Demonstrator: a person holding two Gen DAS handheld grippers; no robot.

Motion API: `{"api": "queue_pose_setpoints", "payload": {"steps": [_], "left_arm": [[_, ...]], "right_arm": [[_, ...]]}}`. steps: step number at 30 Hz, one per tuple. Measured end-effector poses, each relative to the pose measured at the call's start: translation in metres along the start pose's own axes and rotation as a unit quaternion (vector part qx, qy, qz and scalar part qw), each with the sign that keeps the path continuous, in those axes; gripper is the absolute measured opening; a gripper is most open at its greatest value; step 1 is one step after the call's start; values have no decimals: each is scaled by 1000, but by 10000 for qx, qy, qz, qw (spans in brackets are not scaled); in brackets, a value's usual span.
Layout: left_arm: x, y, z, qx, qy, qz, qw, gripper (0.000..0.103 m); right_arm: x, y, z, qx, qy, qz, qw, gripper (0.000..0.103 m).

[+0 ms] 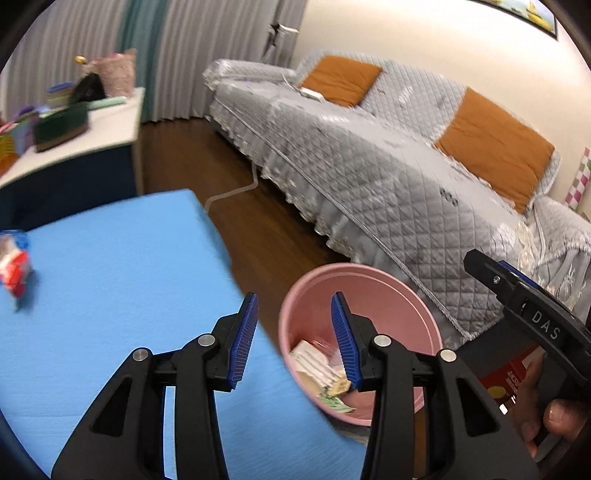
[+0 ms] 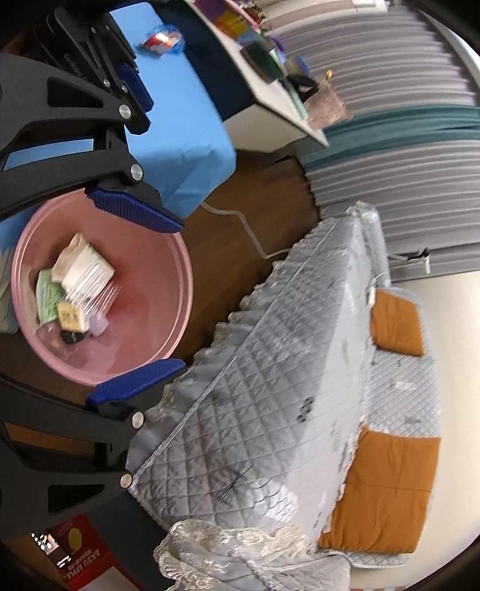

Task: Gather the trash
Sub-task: 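Move both open tools back toward the table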

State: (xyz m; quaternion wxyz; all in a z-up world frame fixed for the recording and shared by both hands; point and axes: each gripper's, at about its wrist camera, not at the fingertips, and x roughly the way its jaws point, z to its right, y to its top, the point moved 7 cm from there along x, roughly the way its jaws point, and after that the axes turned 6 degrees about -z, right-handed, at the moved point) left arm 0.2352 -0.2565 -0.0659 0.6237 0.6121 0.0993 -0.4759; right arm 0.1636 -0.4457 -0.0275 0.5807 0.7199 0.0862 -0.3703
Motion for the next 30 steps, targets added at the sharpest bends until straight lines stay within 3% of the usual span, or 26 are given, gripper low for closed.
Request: {"api": "queue_pose_setpoints", "payload": {"steps": [8, 17, 22, 26, 30], "left_arm": [[-77, 18, -72, -204, 543, 488, 9971, 41], [-164, 48, -184, -134, 1221, 815, 9891, 41], [-185, 56, -254, -83, 1685, 876, 9818, 41], [-179, 47, -311, -475, 1849, 822, 9782, 39], [-146, 29, -366, -980, 1957, 525, 9743, 35]], "right_arm": [[-23, 9, -71, -185, 594, 262, 9977, 54], [-40, 7, -168, -413, 1489, 329, 9874, 22], [-41, -2, -222, -587, 1910, 218, 9796, 21], [-37, -11, -267, -740, 2266, 29, 9712, 24], [-27, -26, -313, -923, 2548, -210, 9623, 26]]}}
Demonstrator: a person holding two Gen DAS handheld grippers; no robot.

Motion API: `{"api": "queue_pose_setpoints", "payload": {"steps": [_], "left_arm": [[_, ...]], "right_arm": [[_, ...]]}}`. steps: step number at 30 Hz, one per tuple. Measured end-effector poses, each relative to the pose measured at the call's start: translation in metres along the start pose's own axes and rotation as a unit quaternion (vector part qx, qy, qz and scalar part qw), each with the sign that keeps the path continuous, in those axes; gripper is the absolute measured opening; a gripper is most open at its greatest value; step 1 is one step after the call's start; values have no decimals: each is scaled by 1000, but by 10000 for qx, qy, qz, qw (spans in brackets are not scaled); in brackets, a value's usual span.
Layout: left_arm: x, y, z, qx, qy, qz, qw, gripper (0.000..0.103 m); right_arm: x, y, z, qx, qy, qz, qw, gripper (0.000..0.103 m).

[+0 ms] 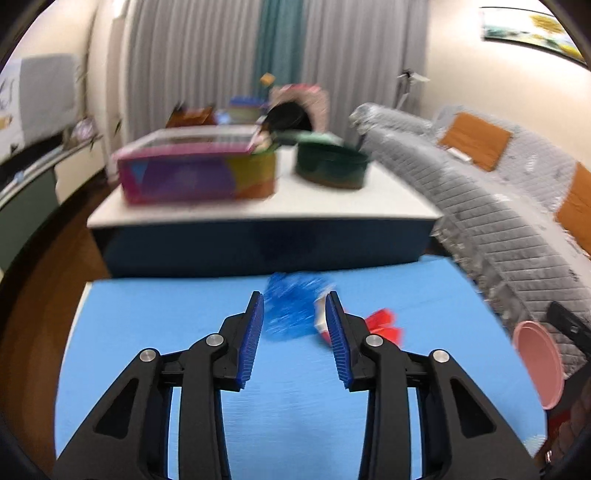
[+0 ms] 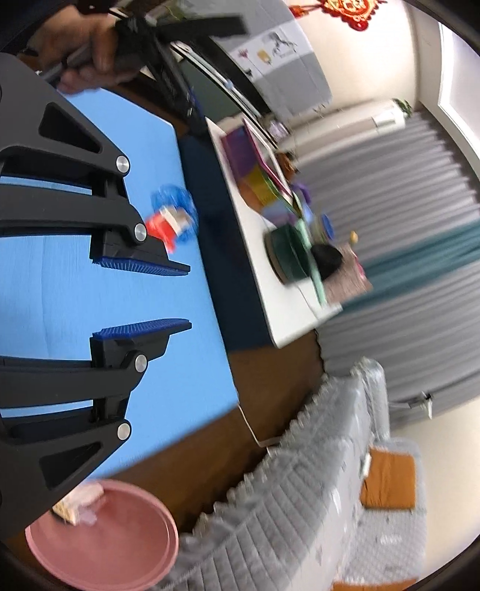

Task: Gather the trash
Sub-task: 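Move both open tools back toward the table, then grasp the blue plastic bag with the left tool while the right tool grasps the red-and-white box, then carry the blue bag and red-and-white box over the pink basin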

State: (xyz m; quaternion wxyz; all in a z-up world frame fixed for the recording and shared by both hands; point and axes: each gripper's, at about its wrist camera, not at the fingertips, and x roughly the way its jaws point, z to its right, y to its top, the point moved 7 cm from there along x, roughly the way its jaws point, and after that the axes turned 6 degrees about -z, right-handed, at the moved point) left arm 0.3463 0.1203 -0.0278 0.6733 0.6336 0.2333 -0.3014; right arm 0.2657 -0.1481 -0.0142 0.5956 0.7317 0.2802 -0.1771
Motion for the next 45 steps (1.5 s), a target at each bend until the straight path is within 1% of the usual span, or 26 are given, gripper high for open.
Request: {"api": "queue_pose_setpoints", "payload": {"steps": [3, 5, 7, 8, 10, 11, 13, 15, 16, 17, 18, 21, 27, 28, 29, 30, 31, 32, 33, 34, 36, 37, 38, 39, 41, 45], "left_arm": [[26, -3, -16, 22, 122, -104, 9999, 35], [35, -5, -28, -121, 53, -144, 9998, 35], [45, -5, -34, -297, -104, -178, 9993, 35], [49, -5, -33, -264, -114, -149, 9995, 35], [58, -4, -30, -103, -74, -93, 9999, 35], [63, -4, -29, -56, -58, -105, 9999, 35], [72, -7, -27, -56, -80, -190, 9998, 35], [80, -9, -27, -97, -113, -267, 9995, 39], [84, -9, -27, -121, -133, -282, 9994, 45], [86, -10, -26, -129, -135, -290, 9994, 49], [90, -10, -26, -130, -130, -311, 9993, 49], [100, -12, -25, -156, -116, -425, 9989, 49], [116, -17, -20, -77, -60, -597, 9982, 49], [119, -18, -20, -80, -66, -630, 9980, 48], [121, -19, -20, -79, -60, -652, 9978, 38], [122, -20, -21, -74, -48, -669, 9977, 29], [123, -21, -21, -65, -49, -692, 9976, 15], [123, -22, -21, -66, -59, -699, 9975, 11], [122, -22, -21, -69, -65, -688, 9976, 9], [121, -23, -22, -64, -54, -688, 9976, 3], [117, -22, -24, -54, 13, -667, 9978, 1], [114, -21, -26, -71, 20, -643, 9979, 1], [111, -20, -27, -88, 25, -620, 9980, 1], [106, -19, -29, -112, 43, -583, 9982, 0], [100, -17, -31, -133, 56, -539, 9984, 0], [81, -16, -33, -107, 150, -456, 9988, 0]], "right_arm": [[24, -6, -23, -201, 129, -165, 9996, 27], [41, -10, -35, -300, 194, -294, 9989, 30], [58, -12, -45, -362, 245, -424, 9981, 36], [66, -13, -49, -406, 258, -483, 9977, 37], [79, -17, -55, -468, 230, -564, 9970, 44], [85, -18, -57, -479, 222, -605, 9968, 46], [100, -22, -60, -444, 192, -707, 9963, 52], [116, -25, -61, -390, 166, -806, 9958, 56], [127, -28, -63, -354, 147, -895, 9953, 57], [133, -30, -65, -331, 145, -948, 9948, 57], [140, -31, -66, -304, 157, -1009, 9943, 59], [160, -36, -72, -343, 68, -1151, 9927, 60], [186, -44, -62, -87, -44, -1436, 9896, 59], [188, -45, -61, -83, -44, -1462, 9892, 57], [189, -46, -60, -73, -36, -1483, 9889, 55], [190, -46, -59, -57, -32, -1502, 9886, 48], [191, -47, -58, -36, -25, -1534, 9882, 39], [191, -47, -57, -28, -7, -1561, 9877, 34], [192, -48, -58, -30, 8, -1570, 9876, 33], [190, -47, -57, -39, 31, -1545, 9880, 31], [187, -46, -56, -78, 38, -1501, 9886, 29], [184, -44, -56, -105, 39, -1470, 9891, 25], [182, -42, -54, -128, 11, -1431, 9896, 18], [179, -41, -53, -146, -12, -1409, 9899, 7], [175, -38, -50, -82, 47, -1398, 9901, 7], [164, -35, -48, -147, 5, -1341, 9909, 5]]}}
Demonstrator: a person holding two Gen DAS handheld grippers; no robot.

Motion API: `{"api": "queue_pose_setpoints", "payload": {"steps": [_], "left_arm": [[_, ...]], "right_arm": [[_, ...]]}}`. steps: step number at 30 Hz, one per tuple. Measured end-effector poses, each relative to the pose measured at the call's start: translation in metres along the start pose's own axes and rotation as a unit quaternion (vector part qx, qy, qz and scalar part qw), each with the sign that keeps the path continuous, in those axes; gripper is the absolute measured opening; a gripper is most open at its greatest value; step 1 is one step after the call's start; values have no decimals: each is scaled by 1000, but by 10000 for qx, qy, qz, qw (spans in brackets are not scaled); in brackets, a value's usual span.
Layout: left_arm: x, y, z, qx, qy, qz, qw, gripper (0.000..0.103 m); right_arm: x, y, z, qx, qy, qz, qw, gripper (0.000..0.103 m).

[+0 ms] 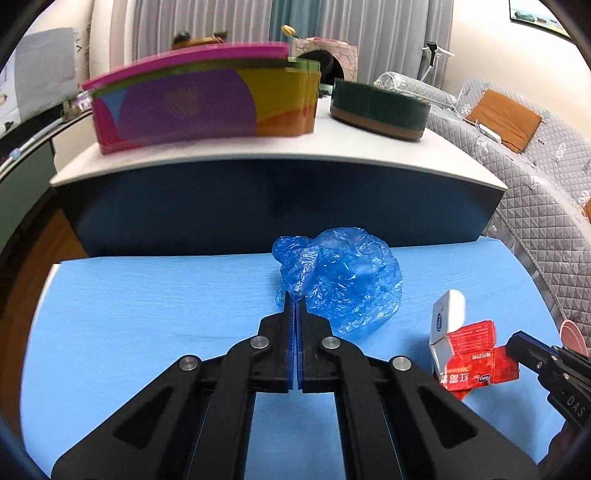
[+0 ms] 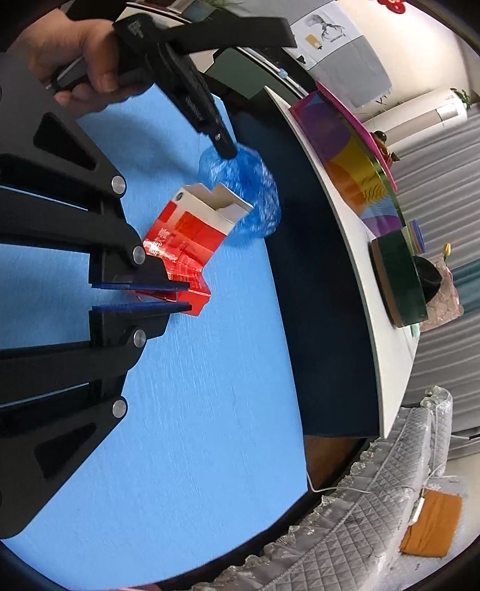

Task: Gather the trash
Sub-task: 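Carry the blue bag and red-and-white box over the pink basin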

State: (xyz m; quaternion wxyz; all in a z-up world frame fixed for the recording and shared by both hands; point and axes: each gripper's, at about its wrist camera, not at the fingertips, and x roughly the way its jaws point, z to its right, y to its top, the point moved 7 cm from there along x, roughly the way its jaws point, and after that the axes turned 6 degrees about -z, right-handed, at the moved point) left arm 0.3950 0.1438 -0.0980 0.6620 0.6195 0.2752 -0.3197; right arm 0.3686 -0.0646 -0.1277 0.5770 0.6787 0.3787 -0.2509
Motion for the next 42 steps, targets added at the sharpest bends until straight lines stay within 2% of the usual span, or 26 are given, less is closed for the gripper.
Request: {"api": "queue_pose_setpoints", "payload": {"steps": [9, 15, 28, 36, 42], "left_arm": [[-49, 0, -2, 97, 92, 279, 9995, 0], [-74, -4, 6, 201, 116, 411, 9989, 0], [-126, -17, 35, 280, 63, 654, 9974, 0], [-147, -28, 51, 240, 39, 708, 9972, 0], [-152, -32, 66, 337, -15, 726, 9968, 0]], "right_arm": [[-36, -7, 5, -55, -78, 287, 9995, 2], [-69, -7, 6, -343, -194, 447, 9982, 2], [-164, 5, 29, -726, -509, 882, 9922, 2], [-213, 21, 43, -973, -758, 1156, 9856, 2], [-236, 23, 59, -1088, -858, 1298, 9818, 2]]}}
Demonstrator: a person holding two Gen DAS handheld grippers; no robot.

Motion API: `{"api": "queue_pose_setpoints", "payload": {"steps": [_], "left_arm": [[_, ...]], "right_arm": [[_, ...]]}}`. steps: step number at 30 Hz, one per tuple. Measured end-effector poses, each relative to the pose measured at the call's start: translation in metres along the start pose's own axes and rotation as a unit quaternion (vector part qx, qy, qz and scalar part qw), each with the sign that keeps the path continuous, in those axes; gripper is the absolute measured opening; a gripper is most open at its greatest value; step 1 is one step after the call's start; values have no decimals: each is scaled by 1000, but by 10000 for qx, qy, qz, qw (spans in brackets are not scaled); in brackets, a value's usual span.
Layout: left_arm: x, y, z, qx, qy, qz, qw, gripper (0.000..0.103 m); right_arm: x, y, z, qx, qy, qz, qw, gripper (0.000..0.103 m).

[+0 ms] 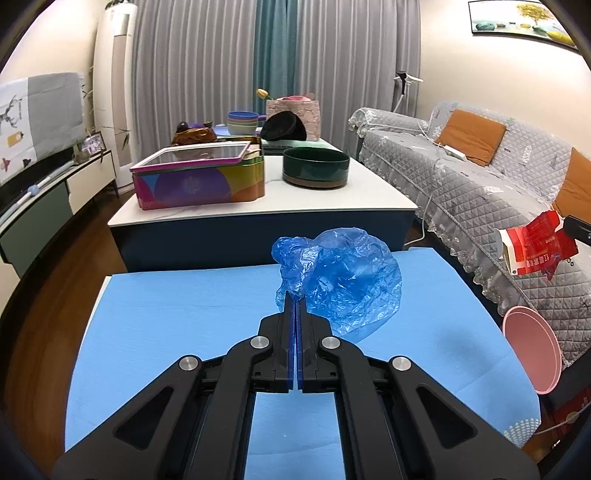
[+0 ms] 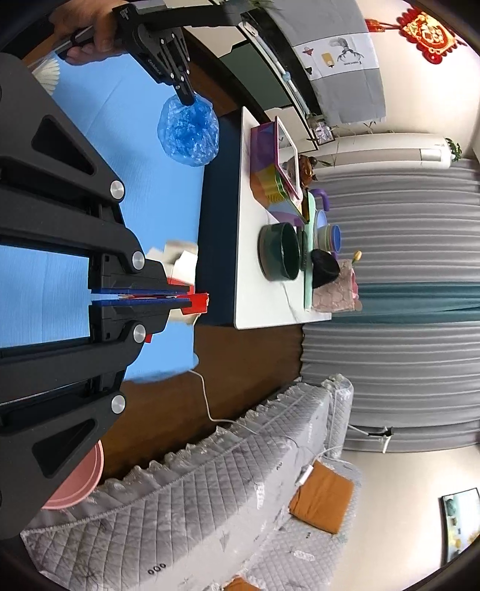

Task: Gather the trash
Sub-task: 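Carry the blue bag and red-and-white box over the pink basin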

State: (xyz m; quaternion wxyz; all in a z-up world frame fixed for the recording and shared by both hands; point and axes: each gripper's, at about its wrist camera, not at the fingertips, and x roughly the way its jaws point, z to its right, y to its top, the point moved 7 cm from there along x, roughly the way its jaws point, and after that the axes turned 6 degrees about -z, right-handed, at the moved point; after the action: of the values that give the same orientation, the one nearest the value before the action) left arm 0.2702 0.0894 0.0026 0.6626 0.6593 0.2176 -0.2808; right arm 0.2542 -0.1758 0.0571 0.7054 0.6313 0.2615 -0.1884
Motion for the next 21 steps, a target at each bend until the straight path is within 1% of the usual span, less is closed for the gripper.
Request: {"api": "queue_pose_setpoints", "payload": {"steps": [5, 7, 14, 18, 21], "left_arm": [[2, -6, 19, 112, -83, -47, 9999, 0], [2, -9, 26, 163, -117, -68, 9998, 0], [4, -7, 56, 290, -303, -35, 9991, 0], [9, -7, 76, 392, -395, -57, 9984, 0], [13, -5, 95, 449, -517, -76, 9976, 0]], "right_arm": [[-1, -12, 21, 284, -126, 58, 9995, 2], [-1, -17, 26, 249, -206, 50, 9995, 2], [-5, -27, 45, 318, -269, -31, 9991, 2], [-9, -33, 54, 242, -419, -51, 9988, 2], [-12, -36, 67, 304, -557, -59, 9980, 2]]}}
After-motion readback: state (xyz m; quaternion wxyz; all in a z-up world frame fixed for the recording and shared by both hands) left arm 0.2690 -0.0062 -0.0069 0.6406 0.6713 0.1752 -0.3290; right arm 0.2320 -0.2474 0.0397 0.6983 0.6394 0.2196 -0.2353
